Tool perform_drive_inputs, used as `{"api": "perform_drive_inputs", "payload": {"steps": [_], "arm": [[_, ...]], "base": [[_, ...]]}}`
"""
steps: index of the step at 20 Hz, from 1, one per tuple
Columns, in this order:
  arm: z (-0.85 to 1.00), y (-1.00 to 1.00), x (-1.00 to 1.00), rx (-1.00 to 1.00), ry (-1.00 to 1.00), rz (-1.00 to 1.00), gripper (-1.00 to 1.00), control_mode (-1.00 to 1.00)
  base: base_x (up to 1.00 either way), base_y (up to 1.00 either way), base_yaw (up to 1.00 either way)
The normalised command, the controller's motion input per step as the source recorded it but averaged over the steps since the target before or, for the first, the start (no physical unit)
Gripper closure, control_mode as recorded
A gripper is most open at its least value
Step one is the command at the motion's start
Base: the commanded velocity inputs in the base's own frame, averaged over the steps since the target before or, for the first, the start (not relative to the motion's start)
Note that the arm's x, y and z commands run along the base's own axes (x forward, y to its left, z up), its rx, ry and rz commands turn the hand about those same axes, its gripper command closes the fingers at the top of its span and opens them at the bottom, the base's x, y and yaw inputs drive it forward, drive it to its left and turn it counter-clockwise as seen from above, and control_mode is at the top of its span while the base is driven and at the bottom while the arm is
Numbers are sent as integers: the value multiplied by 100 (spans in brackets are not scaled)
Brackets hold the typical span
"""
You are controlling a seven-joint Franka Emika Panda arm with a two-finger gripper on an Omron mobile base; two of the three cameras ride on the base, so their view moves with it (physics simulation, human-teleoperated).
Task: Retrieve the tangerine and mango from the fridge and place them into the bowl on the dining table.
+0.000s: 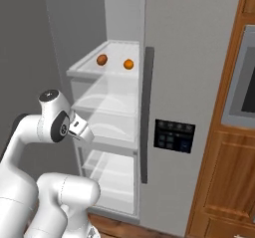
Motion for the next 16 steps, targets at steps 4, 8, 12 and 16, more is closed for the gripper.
{"api": "perform_drive_inputs", "payload": {"steps": [4, 8, 12, 16], "arm": [[0, 0, 0, 0, 0, 0, 100, 100], [0, 0, 0, 0, 0, 0, 100, 100], [0, 0, 0, 0, 0, 0, 100, 100], [0, 0, 0, 0, 0, 0, 100, 100]], "base": [[32, 9, 0], [32, 16, 0], [33, 20, 0], [34, 22, 0]]}}
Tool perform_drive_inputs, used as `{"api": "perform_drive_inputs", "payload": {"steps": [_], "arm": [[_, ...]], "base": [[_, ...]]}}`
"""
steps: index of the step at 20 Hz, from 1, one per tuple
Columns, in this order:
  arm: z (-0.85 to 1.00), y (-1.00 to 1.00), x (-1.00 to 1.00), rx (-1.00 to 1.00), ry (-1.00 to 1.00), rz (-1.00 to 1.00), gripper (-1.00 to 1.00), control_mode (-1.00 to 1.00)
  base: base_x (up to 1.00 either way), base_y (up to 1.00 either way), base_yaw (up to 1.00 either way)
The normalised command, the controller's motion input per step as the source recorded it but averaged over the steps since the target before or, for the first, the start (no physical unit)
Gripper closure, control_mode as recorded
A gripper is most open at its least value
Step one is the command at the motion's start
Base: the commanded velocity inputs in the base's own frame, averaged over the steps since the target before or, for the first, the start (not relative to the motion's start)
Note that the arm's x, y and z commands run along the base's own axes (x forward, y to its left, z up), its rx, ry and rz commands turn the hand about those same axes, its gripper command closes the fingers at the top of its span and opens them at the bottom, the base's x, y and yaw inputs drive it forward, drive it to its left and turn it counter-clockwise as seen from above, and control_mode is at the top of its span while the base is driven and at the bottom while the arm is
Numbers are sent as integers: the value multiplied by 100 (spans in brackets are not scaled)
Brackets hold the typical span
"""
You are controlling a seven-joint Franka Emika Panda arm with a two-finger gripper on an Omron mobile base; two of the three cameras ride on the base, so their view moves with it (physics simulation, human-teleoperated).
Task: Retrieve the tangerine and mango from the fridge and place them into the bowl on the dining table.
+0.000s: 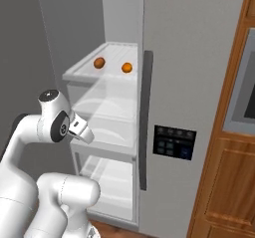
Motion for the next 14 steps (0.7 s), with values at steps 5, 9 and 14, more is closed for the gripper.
{"api": "perform_drive_inputs", "payload": {"steps": [5, 9, 14], "arm": [[0, 0, 0, 0, 0, 0, 100, 100], [0, 0, 0, 0, 0, 0, 100, 100], [0, 0, 0, 0, 0, 0, 100, 100]], "base": [[36, 23, 0], [36, 21, 0], [33, 27, 0]]}}
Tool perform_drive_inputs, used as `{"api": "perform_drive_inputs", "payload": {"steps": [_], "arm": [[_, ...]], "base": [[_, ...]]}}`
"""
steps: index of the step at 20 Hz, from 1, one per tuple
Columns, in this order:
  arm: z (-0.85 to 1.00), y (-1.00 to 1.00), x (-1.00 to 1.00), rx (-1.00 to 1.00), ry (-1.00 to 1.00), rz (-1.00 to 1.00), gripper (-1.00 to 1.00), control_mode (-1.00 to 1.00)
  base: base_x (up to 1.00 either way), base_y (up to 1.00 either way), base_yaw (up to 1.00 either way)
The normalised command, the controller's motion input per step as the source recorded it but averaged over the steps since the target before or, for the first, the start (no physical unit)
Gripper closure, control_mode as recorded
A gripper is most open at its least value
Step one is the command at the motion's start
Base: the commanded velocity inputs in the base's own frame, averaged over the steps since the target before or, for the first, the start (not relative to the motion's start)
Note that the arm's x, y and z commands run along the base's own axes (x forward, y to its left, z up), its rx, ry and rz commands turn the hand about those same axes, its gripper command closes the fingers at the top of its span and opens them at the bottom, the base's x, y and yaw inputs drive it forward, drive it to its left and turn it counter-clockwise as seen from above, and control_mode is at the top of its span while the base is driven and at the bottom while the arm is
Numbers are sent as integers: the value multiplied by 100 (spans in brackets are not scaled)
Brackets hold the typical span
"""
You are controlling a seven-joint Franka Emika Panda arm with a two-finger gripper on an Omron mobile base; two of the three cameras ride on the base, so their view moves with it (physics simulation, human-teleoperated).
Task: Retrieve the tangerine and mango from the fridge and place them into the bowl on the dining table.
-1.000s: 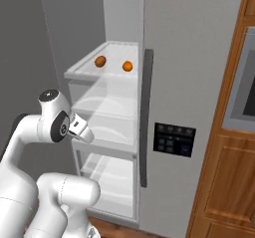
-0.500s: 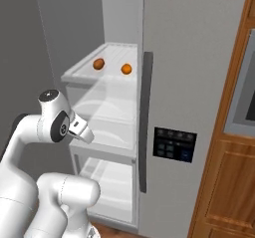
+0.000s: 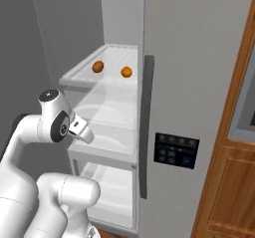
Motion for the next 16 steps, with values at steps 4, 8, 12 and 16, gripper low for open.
{"api": "perform_drive_inputs", "payload": {"steps": [4, 8, 12, 16], "arm": [[0, 0, 0, 0, 0, 0, 100, 100], [0, 0, 0, 0, 0, 0, 100, 100], [0, 0, 0, 0, 0, 0, 100, 100], [0, 0, 0, 0, 0, 0, 100, 100]], "base": [[30, 24, -1], [29, 21, -5], [34, 13, -10], [37, 10, -10]]}}
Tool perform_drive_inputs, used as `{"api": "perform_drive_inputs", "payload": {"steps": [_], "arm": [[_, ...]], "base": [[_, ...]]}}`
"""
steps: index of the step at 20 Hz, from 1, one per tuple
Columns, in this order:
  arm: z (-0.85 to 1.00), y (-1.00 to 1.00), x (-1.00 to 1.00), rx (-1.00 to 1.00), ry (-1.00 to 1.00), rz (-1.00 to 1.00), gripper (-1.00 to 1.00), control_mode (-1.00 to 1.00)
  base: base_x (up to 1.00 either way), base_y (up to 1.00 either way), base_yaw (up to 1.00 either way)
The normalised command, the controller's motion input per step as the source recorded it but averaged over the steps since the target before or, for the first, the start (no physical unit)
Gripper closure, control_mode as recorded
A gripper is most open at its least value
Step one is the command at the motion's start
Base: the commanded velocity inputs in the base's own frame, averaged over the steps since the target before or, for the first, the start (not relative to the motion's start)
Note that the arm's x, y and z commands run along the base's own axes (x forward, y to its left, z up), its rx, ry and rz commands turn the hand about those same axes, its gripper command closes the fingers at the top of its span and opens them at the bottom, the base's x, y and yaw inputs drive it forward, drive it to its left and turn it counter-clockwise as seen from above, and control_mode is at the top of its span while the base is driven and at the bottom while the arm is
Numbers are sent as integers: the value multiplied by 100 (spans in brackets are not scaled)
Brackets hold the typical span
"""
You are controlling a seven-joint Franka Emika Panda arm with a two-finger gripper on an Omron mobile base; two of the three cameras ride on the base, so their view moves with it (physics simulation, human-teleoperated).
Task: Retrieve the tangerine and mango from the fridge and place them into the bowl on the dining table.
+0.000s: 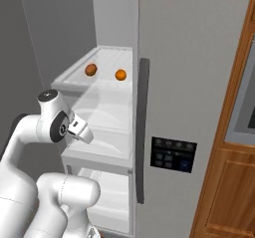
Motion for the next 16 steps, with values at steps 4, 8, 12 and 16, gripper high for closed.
{"api": "perform_drive_inputs", "payload": {"steps": [4, 8, 12, 16], "arm": [[0, 0, 0, 0, 0, 0, 100, 100], [0, 0, 0, 0, 0, 0, 100, 100], [0, 0, 0, 0, 0, 0, 100, 100], [0, 0, 0, 0, 0, 0, 100, 100]], "base": [[39, 11, -10], [34, 14, -8], [35, 18, -8], [32, 23, -7]]}}
